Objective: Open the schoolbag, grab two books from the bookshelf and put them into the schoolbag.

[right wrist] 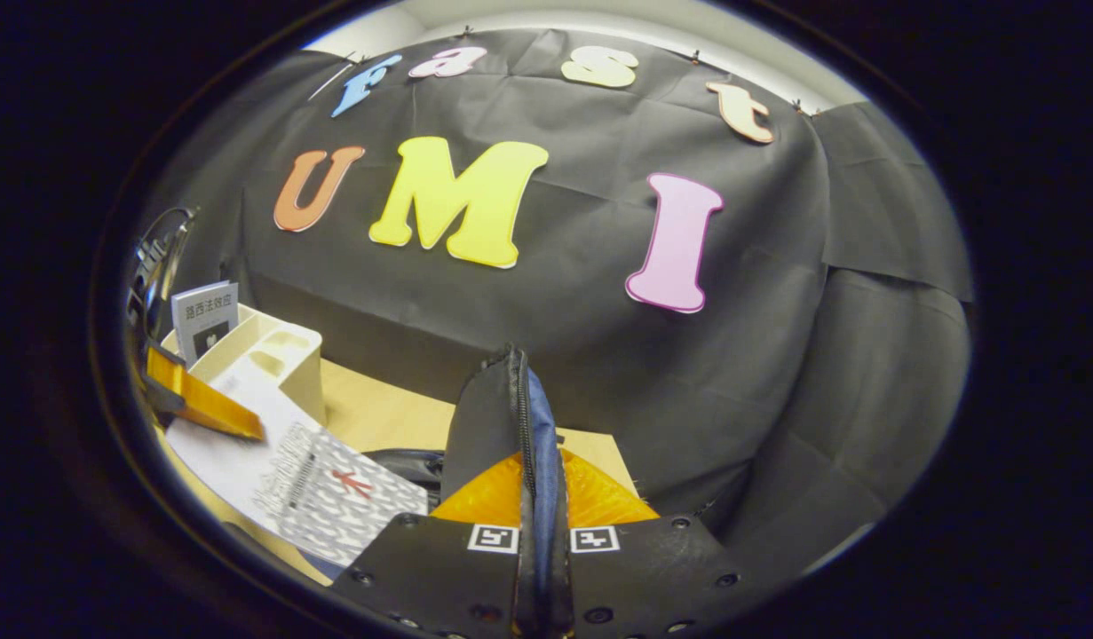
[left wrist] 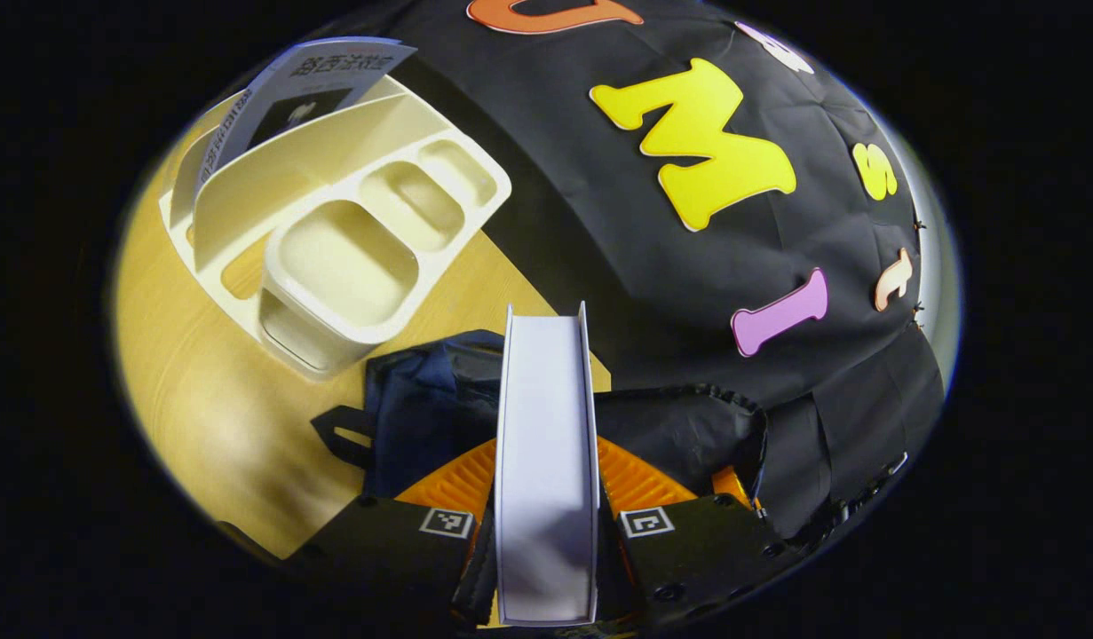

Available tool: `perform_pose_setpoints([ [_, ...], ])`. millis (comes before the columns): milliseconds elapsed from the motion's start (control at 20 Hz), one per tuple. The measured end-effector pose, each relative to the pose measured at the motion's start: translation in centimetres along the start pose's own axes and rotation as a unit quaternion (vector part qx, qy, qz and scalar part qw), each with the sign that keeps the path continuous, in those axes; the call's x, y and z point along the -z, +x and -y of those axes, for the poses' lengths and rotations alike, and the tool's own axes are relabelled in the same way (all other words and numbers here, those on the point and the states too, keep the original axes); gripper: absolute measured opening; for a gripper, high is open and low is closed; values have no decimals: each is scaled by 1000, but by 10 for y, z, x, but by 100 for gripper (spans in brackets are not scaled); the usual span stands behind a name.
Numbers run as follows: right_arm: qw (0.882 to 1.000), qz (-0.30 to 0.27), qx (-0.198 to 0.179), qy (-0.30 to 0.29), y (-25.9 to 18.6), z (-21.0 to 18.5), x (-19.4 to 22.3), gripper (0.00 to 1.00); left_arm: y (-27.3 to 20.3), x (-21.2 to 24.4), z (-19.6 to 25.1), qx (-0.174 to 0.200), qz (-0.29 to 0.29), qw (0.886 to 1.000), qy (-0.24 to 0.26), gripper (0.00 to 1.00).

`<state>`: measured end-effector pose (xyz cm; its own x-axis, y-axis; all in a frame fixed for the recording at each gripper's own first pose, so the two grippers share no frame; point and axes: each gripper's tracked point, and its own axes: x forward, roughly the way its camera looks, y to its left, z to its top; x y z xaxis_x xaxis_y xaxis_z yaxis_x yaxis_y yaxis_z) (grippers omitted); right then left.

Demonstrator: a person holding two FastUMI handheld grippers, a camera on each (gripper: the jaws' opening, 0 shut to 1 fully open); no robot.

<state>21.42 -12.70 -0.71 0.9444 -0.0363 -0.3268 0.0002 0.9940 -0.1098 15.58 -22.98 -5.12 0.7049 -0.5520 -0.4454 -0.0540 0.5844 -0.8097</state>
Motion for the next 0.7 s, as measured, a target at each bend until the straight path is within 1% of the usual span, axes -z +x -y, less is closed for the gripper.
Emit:
perform_pose_setpoints([
  [50,1000,2,-2,-1,0,-1,-1,6,10,4,1,-2,-3,1000,-1,46],
  [250,1000,8,-6,-3,-2,-4,-6,7,47,25,11,11,-25,1000,-14,46],
  [350,1000,10,-9,-5,-3,-8,-8,7,66,42,2,0,-44,999,-19,46],
  [400,1000,12,-12,-9,-4,-10,-10,9,70,51,0,1,-47,999,-19,46],
  [450,1000,14,-16,-10,-4,-13,-12,7,75,55,0,4,-43,999,-10,46],
  [600,999,24,-26,-15,-7,-20,-19,7,87,69,2,14,-16,999,30,46],
  [700,999,34,-32,-16,-9,-25,-23,6,96,78,5,20,-3,999,43,47],
])
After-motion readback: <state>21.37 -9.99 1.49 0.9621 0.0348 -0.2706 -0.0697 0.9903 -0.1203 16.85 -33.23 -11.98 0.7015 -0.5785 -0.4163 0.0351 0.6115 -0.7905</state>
